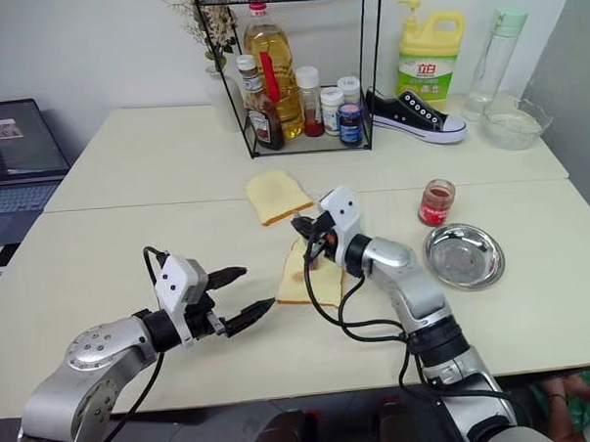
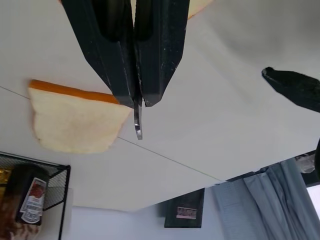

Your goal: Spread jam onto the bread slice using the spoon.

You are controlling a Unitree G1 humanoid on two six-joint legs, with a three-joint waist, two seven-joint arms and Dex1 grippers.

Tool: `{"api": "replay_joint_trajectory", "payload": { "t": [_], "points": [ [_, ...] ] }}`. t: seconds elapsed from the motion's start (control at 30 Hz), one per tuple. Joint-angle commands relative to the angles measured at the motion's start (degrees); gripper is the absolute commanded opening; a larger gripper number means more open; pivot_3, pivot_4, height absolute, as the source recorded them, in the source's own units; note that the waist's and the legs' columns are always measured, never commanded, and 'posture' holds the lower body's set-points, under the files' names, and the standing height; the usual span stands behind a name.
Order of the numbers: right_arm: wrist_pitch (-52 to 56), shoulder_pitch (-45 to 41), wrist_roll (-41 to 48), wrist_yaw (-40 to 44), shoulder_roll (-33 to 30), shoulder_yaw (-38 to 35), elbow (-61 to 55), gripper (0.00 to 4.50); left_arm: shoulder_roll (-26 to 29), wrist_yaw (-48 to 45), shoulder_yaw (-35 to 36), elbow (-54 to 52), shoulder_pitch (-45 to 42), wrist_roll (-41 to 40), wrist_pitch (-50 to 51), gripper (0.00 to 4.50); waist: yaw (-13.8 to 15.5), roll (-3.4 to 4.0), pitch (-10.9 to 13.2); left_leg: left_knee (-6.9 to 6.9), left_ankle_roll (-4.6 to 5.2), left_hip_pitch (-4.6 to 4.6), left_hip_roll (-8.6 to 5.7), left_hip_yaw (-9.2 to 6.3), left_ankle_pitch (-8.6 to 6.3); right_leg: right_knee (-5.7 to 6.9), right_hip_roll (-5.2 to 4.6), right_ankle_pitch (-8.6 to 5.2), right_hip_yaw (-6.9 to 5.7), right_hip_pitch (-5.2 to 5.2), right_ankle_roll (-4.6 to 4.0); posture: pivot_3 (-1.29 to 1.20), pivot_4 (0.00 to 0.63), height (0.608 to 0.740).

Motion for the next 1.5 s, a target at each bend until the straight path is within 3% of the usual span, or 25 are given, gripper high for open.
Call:
{"api": "replay_joint_trajectory", "payload": {
  "t": [0.03,0.43,0.9,1.3,1.5],
  "points": [
    [0.54,-0.42,0.4,-0.33,0.1,-1.61,-2.69,0.02,1.09,-0.83,0.13,1.05,-2.23,0.05,-1.63,4.5,-0.05,0.0,0.0,0.0,0.0,0.0,0.01,0.0,0.0,0.0,0.0,0.0,0.01,-0.01,0.0,0.0,0.15,0.74],
    [-3.11,1.89,-3.02,-0.34,-0.91,-0.37,-0.09,0.02,1.29,-0.98,-1.11,2.57,-5.08,0.03,-1.72,4.5,-0.01,0.0,0.0,0.01,0.0,0.0,0.0,0.02,0.0,0.0,0.0,0.0,-0.01,0.01,0.0,0.0,0.15,0.74],
    [4.01,-0.63,-0.03,-0.55,-3.51,-2.7,-9.75,0.02,1.06,-1.24,-1.58,3.34,-5.76,-0.04,-2.13,4.5,-0.06,0.0,0.0,0.0,0.0,0.0,0.0,0.01,0.0,0.0,0.0,0.0,0.0,0.0,0.0,0.0,0.15,0.74],
    [-5.39,4.3,-8.01,-0.49,-2.41,2.92,-0.05,0.02,0.62,-1.29,-2.3,4.43,-6.93,0.28,-2.71,4.5,-0.16,-0.02,-0.02,-0.01,0.0,0.01,0.0,0.04,0.0,0.01,0.01,0.0,-0.02,0.0,0.0,0.0,0.15,0.74],
    [-3.99,2.51,-7.09,-0.14,-2.94,0.56,-2.32,0.02,0.74,-1.29,-2.14,4.23,-6.27,0.23,-3.22,4.5,-0.1,-0.04,-0.03,0.01,-0.01,0.02,0.0,0.02,0.0,0.0,0.01,0.0,0.0,0.03,0.0,0.0,0.15,0.74]
  ]
}}
